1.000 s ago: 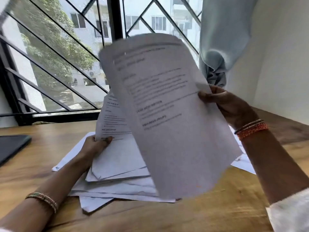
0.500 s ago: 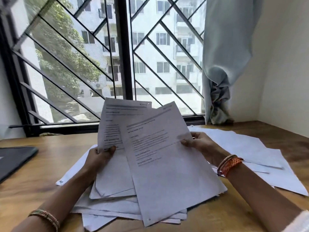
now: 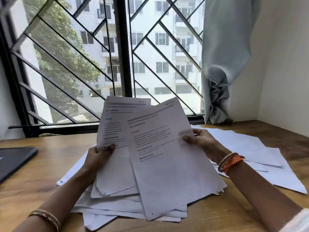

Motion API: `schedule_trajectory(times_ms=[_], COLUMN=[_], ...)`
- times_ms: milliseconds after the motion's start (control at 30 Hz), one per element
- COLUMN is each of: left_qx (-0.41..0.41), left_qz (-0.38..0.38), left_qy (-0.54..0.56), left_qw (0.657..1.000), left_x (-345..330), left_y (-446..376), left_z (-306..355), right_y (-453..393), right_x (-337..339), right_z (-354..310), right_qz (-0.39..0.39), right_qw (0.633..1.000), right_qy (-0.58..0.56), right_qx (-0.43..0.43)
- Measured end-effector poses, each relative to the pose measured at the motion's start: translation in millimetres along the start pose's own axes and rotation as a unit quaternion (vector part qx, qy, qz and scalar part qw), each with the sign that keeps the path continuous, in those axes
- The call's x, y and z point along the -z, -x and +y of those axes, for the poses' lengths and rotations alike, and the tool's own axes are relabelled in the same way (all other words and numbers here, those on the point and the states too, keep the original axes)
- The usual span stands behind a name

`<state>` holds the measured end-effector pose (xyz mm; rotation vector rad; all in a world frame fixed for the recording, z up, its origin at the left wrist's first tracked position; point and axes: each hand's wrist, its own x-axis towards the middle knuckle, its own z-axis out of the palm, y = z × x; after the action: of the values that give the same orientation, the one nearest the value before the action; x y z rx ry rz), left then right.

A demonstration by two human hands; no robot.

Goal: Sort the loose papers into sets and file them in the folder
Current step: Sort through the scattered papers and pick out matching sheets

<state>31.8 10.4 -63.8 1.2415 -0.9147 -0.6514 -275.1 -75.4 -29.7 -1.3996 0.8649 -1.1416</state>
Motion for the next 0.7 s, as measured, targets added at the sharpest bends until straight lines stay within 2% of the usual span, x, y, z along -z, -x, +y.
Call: schedule_trajectory(times_ms=[133,200,233,300,333,367,400,467,567,700], left_qx=[0.012,0.017,0.01,-0.01,-0.02,-0.026,-0.031,-0.038,-0.042,-0.069], left_qz=[0.001,0.018,0.035,0.087,0.126,0.166,0.204,0.263,0.323,0.324], left_qy=[0.012,0.018,0.023,0.039,0.053,0.068,0.079,0.095,0.113,0.14], left_qw=[1.0,1.0,0.999,0.995,0.99,0.983,0.975,0.959,0.939,0.933], left_x=[0.7,2.5,2.7,2.8,3.2,3.6,6.1,13.8,25.0,25.0], left_y=[-0.9,-3.4,-5.6,-8.6,-9.8,-9.4,-10.4,-15.2,-19.3,-21.4], left_z=[0.0,-1.0,-0.2,2.7,5.1,8.2,9.7,9.5,10.6,12.1], right_y=[-11.9,-14.4,-13.1,-4.1,1.6,6.9,9.9,13.1,3.9,4.7], right_x=[14.2,21.8,26.3,32.7,33.6,31.5,28.2,14.9,-6.1,-35.1], right_z=[-4.6,-6.9,-11.6,-30.1,-42.1,-52.7,-56.6,-47.6,-2.7,33.2], right_qz=[0.156,0.245,0.309,0.426,0.46,0.468,0.454,0.385,0.252,0.078], right_qw=[0.981,0.954,0.922,0.81,0.752,0.709,0.683,0.664,0.669,0.67], right_qy=[0.065,0.099,0.134,0.223,0.254,0.273,0.296,0.371,0.515,0.616], right_qx=[0.098,0.144,0.192,0.334,0.398,0.452,0.49,0.523,0.474,0.408])
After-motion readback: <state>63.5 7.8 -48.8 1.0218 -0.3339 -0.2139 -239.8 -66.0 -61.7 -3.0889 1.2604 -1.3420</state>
